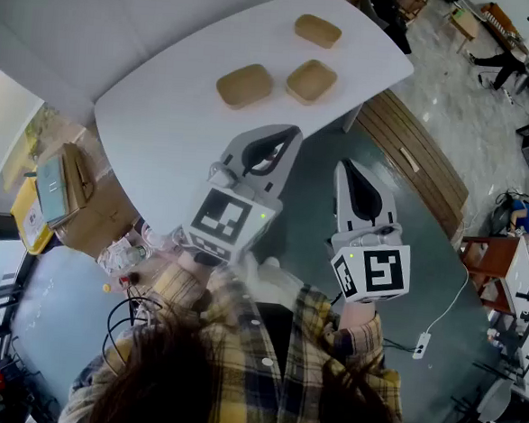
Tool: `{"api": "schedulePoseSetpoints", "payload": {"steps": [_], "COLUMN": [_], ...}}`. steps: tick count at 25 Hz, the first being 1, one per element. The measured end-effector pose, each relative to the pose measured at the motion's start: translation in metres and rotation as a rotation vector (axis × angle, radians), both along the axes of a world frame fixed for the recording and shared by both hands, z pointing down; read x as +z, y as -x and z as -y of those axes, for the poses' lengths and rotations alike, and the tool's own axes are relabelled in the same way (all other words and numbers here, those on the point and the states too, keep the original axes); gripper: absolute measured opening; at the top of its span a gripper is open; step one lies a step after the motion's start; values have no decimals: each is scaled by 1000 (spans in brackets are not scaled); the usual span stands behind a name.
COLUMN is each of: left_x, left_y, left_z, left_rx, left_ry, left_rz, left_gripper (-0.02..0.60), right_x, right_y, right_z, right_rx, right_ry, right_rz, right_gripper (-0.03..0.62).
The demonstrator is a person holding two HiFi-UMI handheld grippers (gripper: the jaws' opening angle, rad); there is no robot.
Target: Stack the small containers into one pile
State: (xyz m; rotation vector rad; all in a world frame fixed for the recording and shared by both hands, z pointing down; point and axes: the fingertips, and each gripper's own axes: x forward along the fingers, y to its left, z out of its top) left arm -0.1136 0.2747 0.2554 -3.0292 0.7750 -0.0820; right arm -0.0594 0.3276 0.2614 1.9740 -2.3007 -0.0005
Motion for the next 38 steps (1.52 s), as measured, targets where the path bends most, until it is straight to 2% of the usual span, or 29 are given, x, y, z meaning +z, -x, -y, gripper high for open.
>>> {"api": "schedulePoseSetpoints", "payload": {"steps": [15, 22, 27, 33, 38], "left_x": [7, 5, 9, 9, 6], "left_y": [-26, -39, -51, -64, -76], "left_z": [18, 13, 4, 4, 18], "left_rx": [-17, -62, -68, -86, -71], "left_ry": [-13, 21, -21, -18, -33], "left_rz": [30, 19, 41, 52, 68], "left_gripper": [17, 17, 17, 17, 17], "right_x": [4, 4, 2, 5, 3], "right_y": [-25, -38, -52, -70, -78], "right_z": [25, 22, 16, 16, 30], "right_rx": [-16, -42, -67, -79, -73], "right_ry": [-11, -19, -27, -24, -39], "right_rz": [32, 42, 51, 74, 87], "right_gripper": [14, 14, 14, 14, 14]}}
